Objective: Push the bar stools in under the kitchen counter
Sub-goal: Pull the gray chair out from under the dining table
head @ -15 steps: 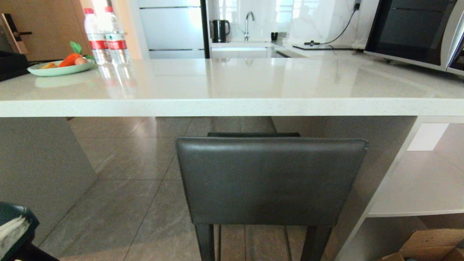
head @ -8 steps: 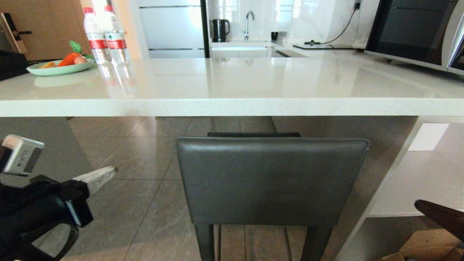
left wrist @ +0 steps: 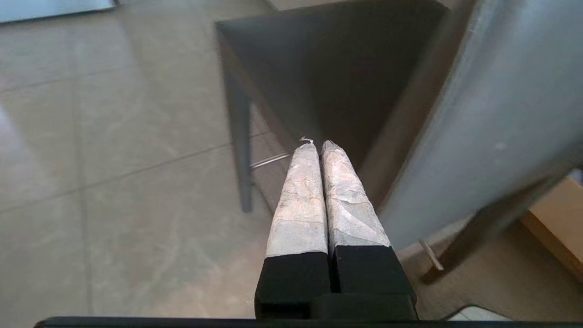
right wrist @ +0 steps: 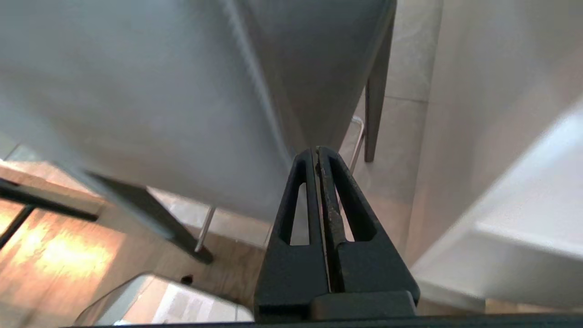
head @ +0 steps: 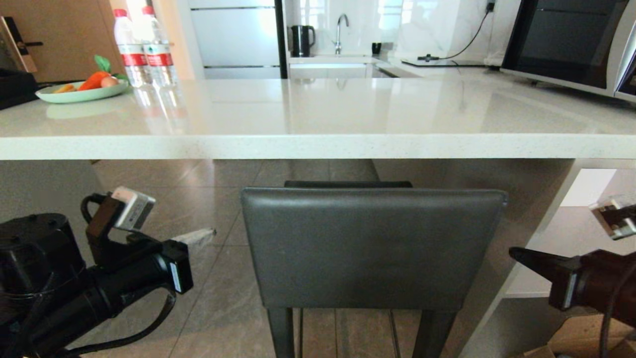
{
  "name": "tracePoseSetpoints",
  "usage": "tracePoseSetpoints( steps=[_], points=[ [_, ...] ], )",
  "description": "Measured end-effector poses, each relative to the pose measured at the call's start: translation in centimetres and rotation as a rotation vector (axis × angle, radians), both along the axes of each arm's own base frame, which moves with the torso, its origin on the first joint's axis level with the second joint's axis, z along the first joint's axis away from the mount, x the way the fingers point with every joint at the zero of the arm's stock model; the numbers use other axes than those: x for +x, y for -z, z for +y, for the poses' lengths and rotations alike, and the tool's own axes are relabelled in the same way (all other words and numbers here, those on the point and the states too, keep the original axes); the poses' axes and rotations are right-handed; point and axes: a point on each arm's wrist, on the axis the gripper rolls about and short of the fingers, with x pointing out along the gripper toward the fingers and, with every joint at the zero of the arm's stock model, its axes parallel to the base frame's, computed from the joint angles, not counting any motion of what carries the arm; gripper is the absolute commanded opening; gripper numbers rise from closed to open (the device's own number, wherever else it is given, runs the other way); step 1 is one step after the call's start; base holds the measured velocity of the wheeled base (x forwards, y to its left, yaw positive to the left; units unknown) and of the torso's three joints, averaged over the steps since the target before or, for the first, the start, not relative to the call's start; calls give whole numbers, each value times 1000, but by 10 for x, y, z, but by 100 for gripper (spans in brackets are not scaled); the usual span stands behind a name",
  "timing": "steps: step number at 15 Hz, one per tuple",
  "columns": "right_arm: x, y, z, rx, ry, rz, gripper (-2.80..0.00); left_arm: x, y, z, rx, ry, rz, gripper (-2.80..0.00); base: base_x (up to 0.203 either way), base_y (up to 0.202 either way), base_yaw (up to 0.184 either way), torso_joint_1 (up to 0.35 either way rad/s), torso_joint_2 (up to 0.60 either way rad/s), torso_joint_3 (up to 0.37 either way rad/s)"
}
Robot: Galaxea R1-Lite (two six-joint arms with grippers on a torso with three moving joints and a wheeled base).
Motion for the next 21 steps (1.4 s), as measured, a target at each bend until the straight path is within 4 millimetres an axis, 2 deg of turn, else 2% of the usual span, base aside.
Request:
tracePoseSetpoints(
  steps=[3, 6, 10, 14, 19, 21],
  points=[
    [19, 10, 5, -7, -21, -8, -280, 7, 11, -13, 10, 11, 6, -280, 0, 0, 0, 0, 0, 0],
    [21, 24, 10, -11, -44, 38, -280, 21, 25, -28, 21, -47, -8, -280, 0, 0, 0, 0, 0, 0],
    [29, 31, 12, -9, -42, 10, -280, 40, 45, -41, 5, -127, -75, -280, 0, 0, 0, 0, 0, 0],
    [40, 40, 3, -8, 5, 35, -280, 47, 60, -39, 24, -168, -44, -280, 0, 0, 0, 0, 0, 0],
    [53, 44, 1, 3, 6, -28, -280, 51, 62, -36, 24, -179, -40, -280, 0, 0, 0, 0, 0, 0],
    [52, 45, 3, 23, -62, -49, -280, 44, 60, -36, 21, -161, -33, -280, 0, 0, 0, 0, 0, 0]
  ],
)
